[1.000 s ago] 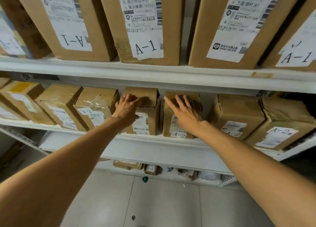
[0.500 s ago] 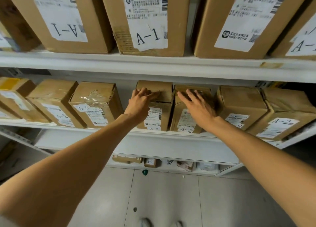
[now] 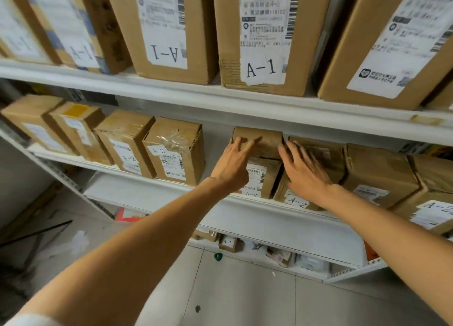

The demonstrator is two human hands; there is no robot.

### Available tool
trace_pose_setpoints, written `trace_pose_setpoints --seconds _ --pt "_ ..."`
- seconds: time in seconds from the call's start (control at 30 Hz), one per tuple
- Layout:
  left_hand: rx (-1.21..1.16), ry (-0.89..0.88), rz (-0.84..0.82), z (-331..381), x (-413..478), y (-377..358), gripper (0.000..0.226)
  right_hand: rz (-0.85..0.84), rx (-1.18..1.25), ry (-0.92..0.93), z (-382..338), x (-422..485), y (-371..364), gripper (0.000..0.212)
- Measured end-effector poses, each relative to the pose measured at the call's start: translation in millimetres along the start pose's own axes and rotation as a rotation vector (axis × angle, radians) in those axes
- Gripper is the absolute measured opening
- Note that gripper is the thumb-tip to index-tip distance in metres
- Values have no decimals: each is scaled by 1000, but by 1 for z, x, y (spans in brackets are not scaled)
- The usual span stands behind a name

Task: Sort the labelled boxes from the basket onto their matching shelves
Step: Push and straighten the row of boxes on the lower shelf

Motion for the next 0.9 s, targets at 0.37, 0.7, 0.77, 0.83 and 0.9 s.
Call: trace_pose_setpoints --seconds 0.37,0.7,0.77,0.83,0.9 --pt "186 176 95 -182 -18 103 81 16 -29 194 -144 117 32 66" --pt "365 187 2 -305 23 142 91 -96 93 121 -227 214 23 85" --pt "404 188 -29 -320 40 144 96 -172 102 102 -231 220 15 95" --pt "399 212 -92 -335 53 141 98 -203 96 91 -230 221 9 101" --pt "344 196 -133 -339 57 133 96 -203 121 73 -226 218 4 107"
Point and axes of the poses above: each hand's wrist, its own x-axis towards the middle knuckle, its own y-axis out of the back of the hand, z = x × y, the point moved 6 cm from there along x, towards the middle knuckle, and after that the axes turned 13 degrees about y, right-handed, at the moved point
